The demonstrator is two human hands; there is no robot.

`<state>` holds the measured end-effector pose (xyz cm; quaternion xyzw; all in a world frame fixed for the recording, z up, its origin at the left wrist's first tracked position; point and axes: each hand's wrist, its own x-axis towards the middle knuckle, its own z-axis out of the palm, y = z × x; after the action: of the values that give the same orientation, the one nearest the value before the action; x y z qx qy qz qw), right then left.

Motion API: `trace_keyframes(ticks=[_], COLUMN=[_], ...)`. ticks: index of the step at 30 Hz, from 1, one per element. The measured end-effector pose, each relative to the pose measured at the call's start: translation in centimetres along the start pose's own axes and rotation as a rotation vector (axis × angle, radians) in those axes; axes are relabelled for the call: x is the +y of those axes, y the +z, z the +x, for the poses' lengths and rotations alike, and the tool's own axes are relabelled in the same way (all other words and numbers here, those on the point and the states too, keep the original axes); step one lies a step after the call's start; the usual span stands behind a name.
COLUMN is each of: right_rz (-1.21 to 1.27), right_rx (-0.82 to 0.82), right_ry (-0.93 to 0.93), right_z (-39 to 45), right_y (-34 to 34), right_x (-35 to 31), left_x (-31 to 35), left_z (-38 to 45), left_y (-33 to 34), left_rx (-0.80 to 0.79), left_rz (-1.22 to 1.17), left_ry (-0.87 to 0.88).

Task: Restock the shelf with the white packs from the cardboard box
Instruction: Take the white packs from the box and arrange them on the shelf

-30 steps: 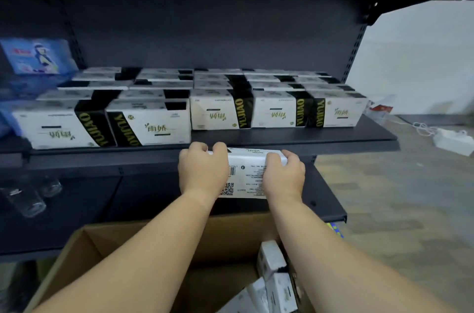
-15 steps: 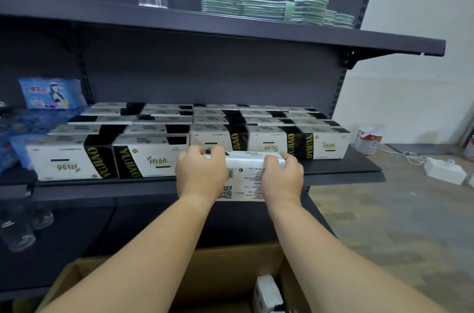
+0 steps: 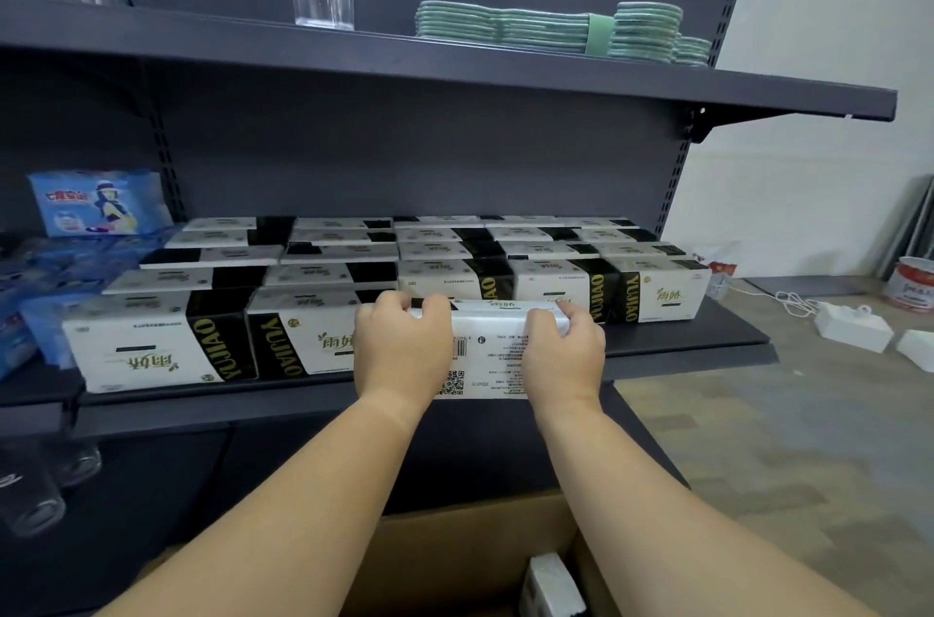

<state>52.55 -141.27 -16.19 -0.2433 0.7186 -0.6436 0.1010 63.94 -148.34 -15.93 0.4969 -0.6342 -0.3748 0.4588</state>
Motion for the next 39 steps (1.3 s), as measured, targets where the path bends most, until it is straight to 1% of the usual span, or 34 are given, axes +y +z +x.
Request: trace_keyframes(ticks=[5,9,12,21,26,31,36,39], right_rz=[0.001,0.010,0.007,0.038,0.062,0.105,0.092,0.082], right_rx=[0.009,-0.020,-0.066,-0.234,-0.279,-0.281,-0.281,-0.280], right_ry=[0.008,-0.011,-0.027,0.004,0.020,0.034,0.038,0.040], right_z=[0.4,1.6,3.1,5.9,6.7,6.9,7.0,7.2], right_y=[0.5,0.7,0.8,2.3,2.8,3.9,4.4,4.5], right_x=[0.2,0.2,0.2,0.8,1.4,1.9,2.3,2.4], left_x=[-0.1,0.2,0.8,1.3,1.0,1.0,0.9,0.6], left_z=[0.4,0.9,1.4,2.3,2.4,2.7,2.6,2.5], left_y=[0.3,0.8,1.5,3.3,4.1,4.5,4.9,5.1], left_rx=[-0.012,0.012,0.047,0.128,0.169,0.208,0.245,0.252], left_rz=[0.008,0.017,0.020,0.081,0.103,0.112,0.125,0.118], left_ry=[0.001,0.004,0.000,-0.056,-0.102,-0.123,-0.101,-0.125])
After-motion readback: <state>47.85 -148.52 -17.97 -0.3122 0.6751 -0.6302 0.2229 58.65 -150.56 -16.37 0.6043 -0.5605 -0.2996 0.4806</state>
